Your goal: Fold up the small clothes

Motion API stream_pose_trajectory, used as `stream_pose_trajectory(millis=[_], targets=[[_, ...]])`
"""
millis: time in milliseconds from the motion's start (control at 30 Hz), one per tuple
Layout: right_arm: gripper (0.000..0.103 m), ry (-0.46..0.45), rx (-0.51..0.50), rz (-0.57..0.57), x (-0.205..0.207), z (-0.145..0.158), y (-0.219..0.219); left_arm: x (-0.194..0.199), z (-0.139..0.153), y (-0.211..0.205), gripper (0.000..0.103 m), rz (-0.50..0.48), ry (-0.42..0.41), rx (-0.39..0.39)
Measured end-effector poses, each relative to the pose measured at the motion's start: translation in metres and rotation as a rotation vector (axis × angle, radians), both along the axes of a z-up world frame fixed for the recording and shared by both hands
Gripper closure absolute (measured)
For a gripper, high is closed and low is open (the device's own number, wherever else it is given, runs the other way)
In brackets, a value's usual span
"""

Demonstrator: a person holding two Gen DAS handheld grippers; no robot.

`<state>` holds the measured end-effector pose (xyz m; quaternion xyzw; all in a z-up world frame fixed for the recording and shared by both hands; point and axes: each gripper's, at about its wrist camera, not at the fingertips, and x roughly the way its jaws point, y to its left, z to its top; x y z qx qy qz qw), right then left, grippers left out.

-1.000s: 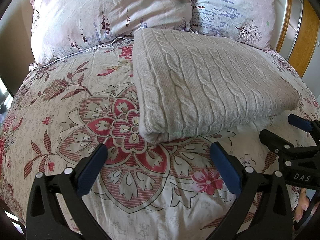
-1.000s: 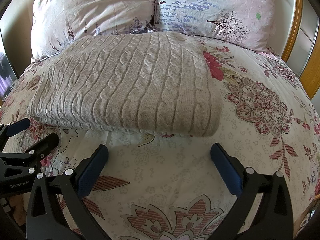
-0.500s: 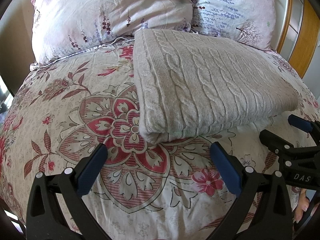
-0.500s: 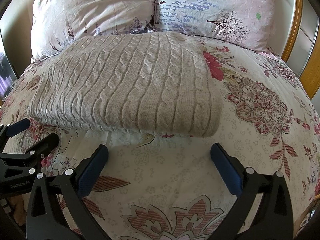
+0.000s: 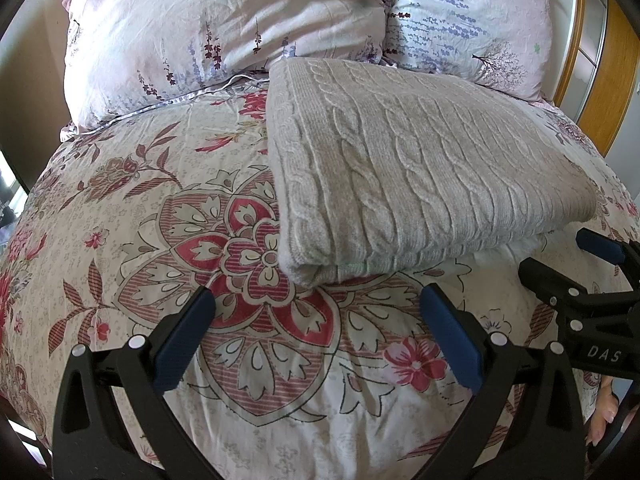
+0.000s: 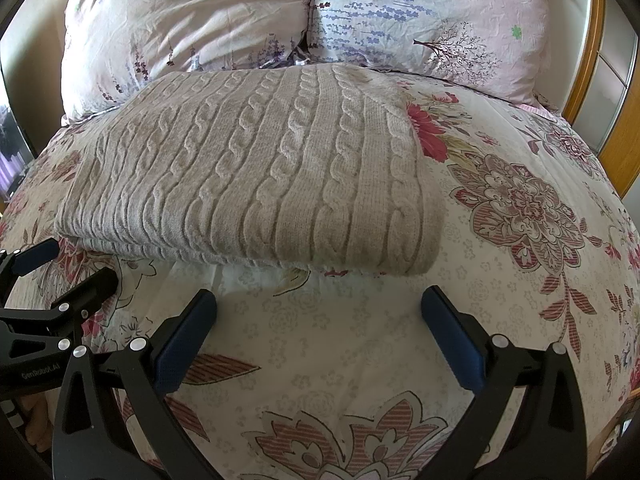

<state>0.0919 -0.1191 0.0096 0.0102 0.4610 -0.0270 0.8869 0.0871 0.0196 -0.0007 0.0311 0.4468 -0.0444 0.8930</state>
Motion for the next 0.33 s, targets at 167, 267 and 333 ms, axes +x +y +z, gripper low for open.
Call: stream_pose_trajectory(millis=[167,267,333], targets=[[0.001,0.0,0.0,0.001,-0.0002,-0.0002,0.0002,-0.0005,-0.0002,-0.0001,0.002,0.001,-0.001,-0.001],[0.001,0.0,0.0,0.001,0.0,-0.0002,-0.0001,-0.0002,0.0003,-0.0001,0.002,0.001,-0.002,0.0],[0.001,0.0,0.0,0.002,0.0001,-0.0002,-0.0003,-0.0002,0.0003,0.0,0.002,0.001,-0.002,0.0]])
